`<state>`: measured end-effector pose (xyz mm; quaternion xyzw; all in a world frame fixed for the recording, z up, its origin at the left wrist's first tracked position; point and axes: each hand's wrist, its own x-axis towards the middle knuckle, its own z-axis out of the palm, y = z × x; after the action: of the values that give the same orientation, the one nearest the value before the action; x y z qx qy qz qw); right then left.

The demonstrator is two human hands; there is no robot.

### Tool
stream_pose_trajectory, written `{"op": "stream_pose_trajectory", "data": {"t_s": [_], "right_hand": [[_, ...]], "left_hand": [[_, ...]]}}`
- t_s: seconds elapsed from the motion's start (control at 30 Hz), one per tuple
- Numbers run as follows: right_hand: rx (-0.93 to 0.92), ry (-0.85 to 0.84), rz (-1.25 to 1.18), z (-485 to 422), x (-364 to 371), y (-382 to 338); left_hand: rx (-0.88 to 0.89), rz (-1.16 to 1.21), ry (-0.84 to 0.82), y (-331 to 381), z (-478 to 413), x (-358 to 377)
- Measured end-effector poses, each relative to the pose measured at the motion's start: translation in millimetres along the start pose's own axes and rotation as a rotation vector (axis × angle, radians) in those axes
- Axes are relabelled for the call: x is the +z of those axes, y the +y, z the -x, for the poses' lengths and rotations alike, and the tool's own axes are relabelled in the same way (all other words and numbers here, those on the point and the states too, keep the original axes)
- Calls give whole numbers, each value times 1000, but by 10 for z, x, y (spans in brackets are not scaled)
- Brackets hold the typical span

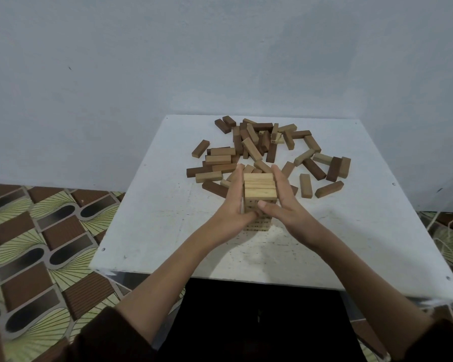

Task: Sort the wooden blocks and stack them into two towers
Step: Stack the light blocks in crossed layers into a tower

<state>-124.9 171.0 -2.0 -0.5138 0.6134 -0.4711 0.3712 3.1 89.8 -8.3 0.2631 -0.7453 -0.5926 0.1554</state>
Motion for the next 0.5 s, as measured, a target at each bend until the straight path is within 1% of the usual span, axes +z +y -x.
{"op": "stream_pose_trajectory", "data": {"t_s": [0.37,0.5], "right_hand": [[22,-11,7,-7,22,7],[20,-20,2,-1,12,-2]], "left_hand": [[-31,-43,-34,-10,-34,-14],[-6,-51,-23,-19,-21,-26]]}}
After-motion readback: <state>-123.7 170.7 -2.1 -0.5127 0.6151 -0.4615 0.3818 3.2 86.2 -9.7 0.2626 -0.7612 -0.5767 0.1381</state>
